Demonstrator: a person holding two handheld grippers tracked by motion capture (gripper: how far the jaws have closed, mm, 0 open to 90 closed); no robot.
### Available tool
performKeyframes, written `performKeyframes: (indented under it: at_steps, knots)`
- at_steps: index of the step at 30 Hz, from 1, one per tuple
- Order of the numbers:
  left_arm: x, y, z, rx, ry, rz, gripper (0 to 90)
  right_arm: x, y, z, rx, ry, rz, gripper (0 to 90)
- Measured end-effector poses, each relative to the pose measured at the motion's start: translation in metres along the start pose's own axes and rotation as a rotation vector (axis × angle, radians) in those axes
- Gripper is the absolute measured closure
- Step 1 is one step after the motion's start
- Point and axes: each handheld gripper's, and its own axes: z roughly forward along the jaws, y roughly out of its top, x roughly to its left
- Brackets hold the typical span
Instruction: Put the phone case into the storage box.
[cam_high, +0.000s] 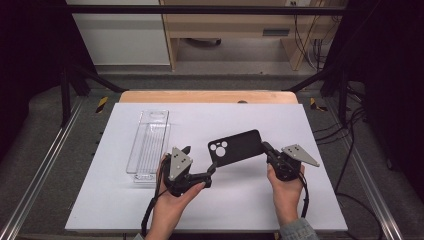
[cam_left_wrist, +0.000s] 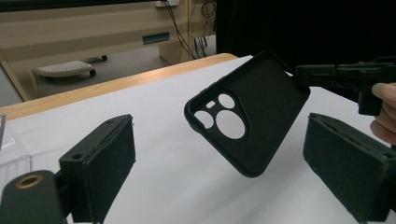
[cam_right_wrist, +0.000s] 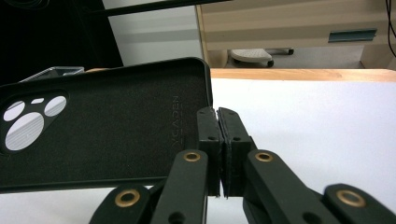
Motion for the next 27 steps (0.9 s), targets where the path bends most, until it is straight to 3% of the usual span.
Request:
performKeyframes:
  at_steps: [9, 17, 27]
  knots:
    - [-0.007, -0.005, 0.012, 0.027, 0.013, -0.023, 11.7, 0.002, 0.000, 0.000, -0.002, 0.006, -0.009, 89.0]
    - [-0.012, -0.009, 0.023, 0.034, 0.031, -0.080, 23.2, 0.003, 0.001, -0.001, -0.007, 0.012, -0.012, 89.0]
    - [-0.014, -0.011, 0.027, 0.048, 0.041, -0.111, 33.0, 0.003, 0.001, -0.001, -0.011, 0.013, -0.016, 88.9]
